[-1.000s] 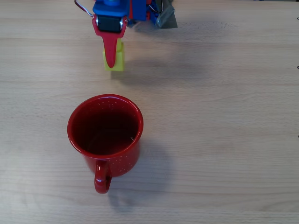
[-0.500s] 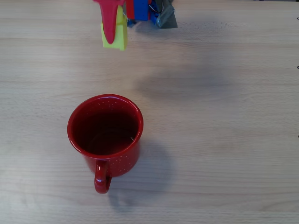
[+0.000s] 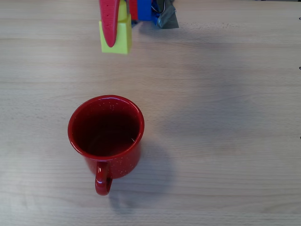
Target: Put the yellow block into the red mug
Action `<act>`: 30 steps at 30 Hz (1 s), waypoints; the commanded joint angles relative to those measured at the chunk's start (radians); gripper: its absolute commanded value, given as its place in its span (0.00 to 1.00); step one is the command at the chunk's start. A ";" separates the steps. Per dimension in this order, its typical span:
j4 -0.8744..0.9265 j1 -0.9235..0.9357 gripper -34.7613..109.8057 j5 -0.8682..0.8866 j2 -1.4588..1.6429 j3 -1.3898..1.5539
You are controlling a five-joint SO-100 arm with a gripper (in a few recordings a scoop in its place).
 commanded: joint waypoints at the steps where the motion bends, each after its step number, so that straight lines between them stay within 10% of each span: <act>1: 0.029 0.000 0.24 0.037 -0.049 -0.198; 30: -0.005 0.029 0.24 0.063 -0.701 -0.764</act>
